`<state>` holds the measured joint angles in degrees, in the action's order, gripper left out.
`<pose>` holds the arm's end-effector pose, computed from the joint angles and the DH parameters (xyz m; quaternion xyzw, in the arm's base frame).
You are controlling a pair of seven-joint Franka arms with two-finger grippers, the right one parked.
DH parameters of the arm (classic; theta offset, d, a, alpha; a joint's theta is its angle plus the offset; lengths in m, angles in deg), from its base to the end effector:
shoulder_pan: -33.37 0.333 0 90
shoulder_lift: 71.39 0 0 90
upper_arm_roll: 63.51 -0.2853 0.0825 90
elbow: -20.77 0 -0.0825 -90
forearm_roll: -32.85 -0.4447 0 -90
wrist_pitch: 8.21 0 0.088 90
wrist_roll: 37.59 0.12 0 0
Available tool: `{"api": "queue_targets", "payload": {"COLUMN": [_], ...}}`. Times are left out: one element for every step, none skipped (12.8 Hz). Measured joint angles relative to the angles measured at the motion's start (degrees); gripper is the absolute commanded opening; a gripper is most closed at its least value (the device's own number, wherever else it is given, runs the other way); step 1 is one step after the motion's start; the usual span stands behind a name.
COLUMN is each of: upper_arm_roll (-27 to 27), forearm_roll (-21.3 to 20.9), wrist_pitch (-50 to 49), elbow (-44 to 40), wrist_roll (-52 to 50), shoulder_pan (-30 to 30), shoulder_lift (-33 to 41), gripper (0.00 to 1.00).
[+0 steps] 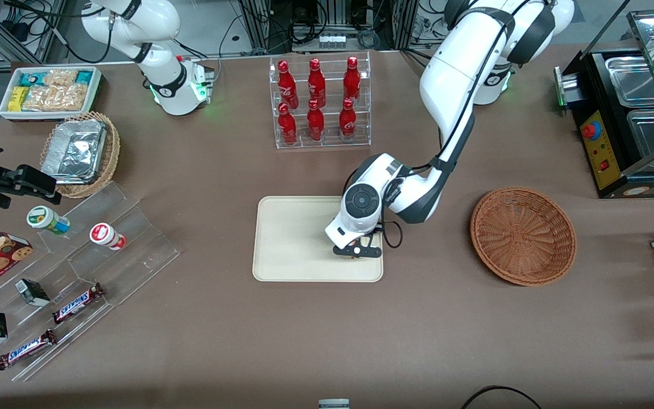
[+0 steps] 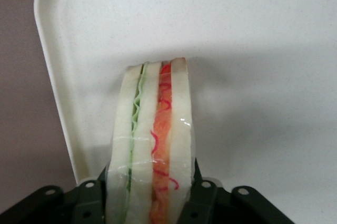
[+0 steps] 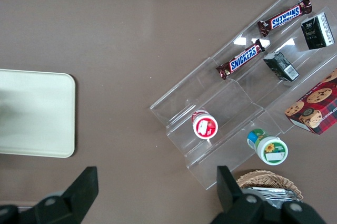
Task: Place sandwich from basket to tray
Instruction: 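Lower the sandwich onto the tray and open the left gripper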
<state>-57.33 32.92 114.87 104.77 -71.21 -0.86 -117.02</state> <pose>0.5617 -0.4682 0.1269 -0.9967 0.0448 0.0679 0.0013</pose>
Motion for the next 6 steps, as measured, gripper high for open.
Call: {"api": "queue_targets", "payload": {"upper_arm_roll": [-0.18,-0.29,-0.31,-0.42,-0.72,-1.14], "forearm_roll": [0.00,0.00,0.00,-0.01,-0.02,-0.05], "wrist_pitch": [0.00,0.00,-0.03,-0.74,-3.51,-7.99], "elbow": [-0.14,-0.46,-1.07,-1.79,-2.38,-2.74], "wrist_roll": [-0.22,-0.91,-1.91,-3.05,-3.85,-4.21], "shoulder_pan": [0.00,0.01,0.03,0.10,0.35,1.02], "shoulder_lift": [-0.01,0.02,0.20,0.90,2.41,4.69], "gripper": [1.00,1.00,1.00,1.00,1.00,1.00]}}
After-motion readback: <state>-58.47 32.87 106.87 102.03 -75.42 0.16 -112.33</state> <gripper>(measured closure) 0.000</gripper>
